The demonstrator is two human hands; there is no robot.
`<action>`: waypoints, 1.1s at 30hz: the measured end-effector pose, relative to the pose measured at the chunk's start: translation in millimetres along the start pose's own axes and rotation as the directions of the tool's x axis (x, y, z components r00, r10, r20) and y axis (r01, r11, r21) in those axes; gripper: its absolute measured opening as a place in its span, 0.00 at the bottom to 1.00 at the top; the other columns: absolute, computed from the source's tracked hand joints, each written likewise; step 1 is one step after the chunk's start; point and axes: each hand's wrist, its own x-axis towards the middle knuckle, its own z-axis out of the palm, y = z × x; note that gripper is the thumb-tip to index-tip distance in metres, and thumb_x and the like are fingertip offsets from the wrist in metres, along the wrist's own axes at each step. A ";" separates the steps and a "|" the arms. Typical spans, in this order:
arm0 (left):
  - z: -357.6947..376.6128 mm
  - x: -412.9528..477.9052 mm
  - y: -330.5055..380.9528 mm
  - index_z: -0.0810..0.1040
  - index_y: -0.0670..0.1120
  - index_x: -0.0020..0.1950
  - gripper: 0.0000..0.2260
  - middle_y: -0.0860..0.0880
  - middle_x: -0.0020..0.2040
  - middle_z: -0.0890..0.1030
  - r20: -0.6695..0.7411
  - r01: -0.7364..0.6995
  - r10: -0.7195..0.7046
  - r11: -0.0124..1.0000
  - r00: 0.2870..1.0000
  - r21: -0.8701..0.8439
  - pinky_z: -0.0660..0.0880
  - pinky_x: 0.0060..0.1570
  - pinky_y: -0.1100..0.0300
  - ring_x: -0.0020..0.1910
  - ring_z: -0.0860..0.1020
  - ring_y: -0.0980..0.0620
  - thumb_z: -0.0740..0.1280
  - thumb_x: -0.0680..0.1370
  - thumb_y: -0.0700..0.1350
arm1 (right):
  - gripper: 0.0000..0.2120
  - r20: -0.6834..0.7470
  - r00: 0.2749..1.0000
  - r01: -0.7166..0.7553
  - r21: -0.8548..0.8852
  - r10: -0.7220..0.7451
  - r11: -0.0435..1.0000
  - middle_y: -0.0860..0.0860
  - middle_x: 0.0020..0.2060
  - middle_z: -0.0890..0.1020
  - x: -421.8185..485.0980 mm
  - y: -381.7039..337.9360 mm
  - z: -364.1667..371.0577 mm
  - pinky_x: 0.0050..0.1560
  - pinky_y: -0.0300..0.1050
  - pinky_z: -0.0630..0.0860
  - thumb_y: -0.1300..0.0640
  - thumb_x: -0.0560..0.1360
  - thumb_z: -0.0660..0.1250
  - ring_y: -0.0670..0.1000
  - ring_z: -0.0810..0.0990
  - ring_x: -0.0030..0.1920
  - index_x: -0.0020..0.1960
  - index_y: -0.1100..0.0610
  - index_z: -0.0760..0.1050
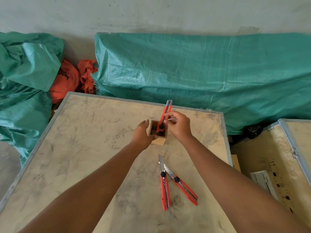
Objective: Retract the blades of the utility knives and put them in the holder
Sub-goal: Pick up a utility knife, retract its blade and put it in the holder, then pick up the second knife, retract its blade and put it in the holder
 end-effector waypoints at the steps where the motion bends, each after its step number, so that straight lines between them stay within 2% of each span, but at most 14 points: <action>1: 3.7 3.5 -2.2 0.65 0.44 0.75 0.34 0.45 0.75 0.68 0.015 0.008 -0.007 1.000 1.000 -0.019 0.66 0.71 0.52 0.74 0.66 0.44 0.76 0.73 0.43 | 0.10 -0.002 1.000 0.022 -0.027 -0.022 0.999 0.53 0.50 0.88 0.8 3.6 4.3 0.50 0.44 0.84 0.66 0.73 0.76 0.51 0.86 0.44 0.52 0.57 0.85; 4: 10.2 7.4 -6.7 0.76 0.46 0.67 0.22 0.44 0.62 0.81 0.013 0.003 -0.002 0.997 1.000 -0.081 0.71 0.56 0.59 0.63 0.77 0.43 0.74 0.74 0.40 | 0.10 0.022 0.999 0.043 -0.075 -0.042 0.996 0.55 0.51 0.88 2.4 11.8 14.0 0.51 0.42 0.81 0.67 0.73 0.75 0.53 0.86 0.48 0.53 0.58 0.85; 8: 12.2 7.4 -6.9 0.78 0.46 0.65 0.19 0.45 0.56 0.84 0.016 0.000 0.002 0.993 1.000 -0.120 0.73 0.53 0.59 0.57 0.80 0.45 0.72 0.75 0.39 | 0.12 0.040 0.998 0.055 -0.134 -0.050 0.989 0.56 0.52 0.87 2.9 23.4 21.8 0.52 0.43 0.81 0.68 0.73 0.74 0.54 0.85 0.48 0.55 0.58 0.85; 10: 12.2 7.3 -8.6 0.78 0.46 0.65 0.19 0.45 0.56 0.84 0.010 -0.010 0.011 0.993 1.000 -0.116 0.74 0.54 0.58 0.57 0.80 0.46 0.73 0.74 0.40 | 0.13 0.035 0.998 0.061 -0.137 -0.057 0.989 0.56 0.51 0.87 2.2 27.6 23.4 0.52 0.46 0.83 0.69 0.73 0.73 0.53 0.85 0.47 0.55 0.59 0.85; 13: 12.2 7.2 -10.4 0.77 0.46 0.66 0.21 0.45 0.57 0.84 0.001 -0.015 0.015 0.990 1.000 -0.140 0.75 0.56 0.56 0.59 0.80 0.45 0.74 0.74 0.39 | 0.13 0.041 0.998 0.045 -0.134 -0.040 0.990 0.57 0.52 0.87 0.3 29.0 23.0 0.53 0.41 0.80 0.69 0.74 0.73 0.54 0.85 0.49 0.57 0.60 0.85; 18: 11.4 -7.2 -15.2 0.68 0.45 0.74 0.29 0.46 0.69 0.76 -0.016 0.041 -0.047 0.969 0.999 -0.245 0.74 0.59 0.55 0.67 0.75 0.47 0.74 0.74 0.41 | 0.13 0.019 0.995 0.103 -0.128 -0.101 0.986 0.56 0.51 0.87 -22.1 33.2 10.6 0.51 0.39 0.78 0.69 0.73 0.74 0.51 0.84 0.48 0.56 0.59 0.85; 20: 12.7 -24.3 -23.7 0.69 0.47 0.73 0.30 0.48 0.70 0.76 -0.054 0.038 -0.052 0.970 0.997 -0.240 0.74 0.58 0.58 0.66 0.76 0.50 0.75 0.74 0.44 | 0.13 0.033 0.996 0.086 -0.121 -0.082 0.989 0.55 0.51 0.87 -42.0 39.3 3.0 0.51 0.40 0.80 0.69 0.73 0.73 0.48 0.83 0.46 0.56 0.60 0.84; 23: 25.2 -63.2 -42.5 0.72 0.48 0.71 0.28 0.49 0.68 0.77 -0.066 0.037 -0.049 0.986 0.997 -0.165 0.73 0.57 0.60 0.63 0.77 0.52 0.76 0.73 0.46 | 0.12 0.140 0.989 -0.035 -0.082 0.047 0.996 0.53 0.51 0.87 -78.2 53.1 -6.9 0.49 0.32 0.78 0.65 0.75 0.73 0.48 0.84 0.45 0.57 0.58 0.84; 25: 41.3 -92.6 -56.0 0.72 0.49 0.71 0.28 0.49 0.68 0.77 -0.038 0.063 -0.069 0.987 0.997 -0.148 0.73 0.56 0.61 0.62 0.78 0.52 0.76 0.72 0.47 | 0.11 0.245 0.958 -0.129 -0.083 0.146 0.988 0.49 0.48 0.86 -104.0 61.9 -10.0 0.47 0.28 0.77 0.64 0.76 0.73 0.46 0.83 0.45 0.57 0.57 0.84; 28: 74.0 -133.9 -73.7 0.72 0.47 0.71 0.28 0.48 0.68 0.77 0.030 0.130 -0.127 0.978 0.991 -0.165 0.73 0.58 0.61 0.61 0.78 0.51 0.76 0.72 0.45 | 0.11 0.371 0.893 -0.223 -0.127 0.255 0.967 0.48 0.45 0.84 -139.9 70.8 -8.4 0.51 0.39 0.82 0.62 0.75 0.72 0.46 0.83 0.44 0.57 0.56 0.84; 30: 96.8 -157.3 -81.3 0.71 0.47 0.72 0.29 0.47 0.68 0.75 0.070 0.161 -0.153 0.977 0.986 -0.139 0.74 0.60 0.59 0.62 0.77 0.50 0.76 0.72 0.45 | 0.13 0.433 0.854 -0.251 -0.140 0.287 0.958 0.49 0.45 0.84 -158.5 73.0 -5.1 0.50 0.36 0.80 0.62 0.75 0.72 0.48 0.83 0.45 0.59 0.55 0.83; 33: 125.3 -181.9 -85.7 0.67 0.47 0.74 0.32 0.47 0.70 0.69 0.101 0.181 -0.176 0.983 0.979 -0.041 0.75 0.61 0.57 0.61 0.76 0.49 0.74 0.73 0.45 | 0.16 0.464 0.835 -0.241 -0.174 0.296 0.955 0.53 0.50 0.87 -171.8 73.3 2.4 0.58 0.39 0.78 0.62 0.76 0.71 0.51 0.84 0.53 0.64 0.55 0.81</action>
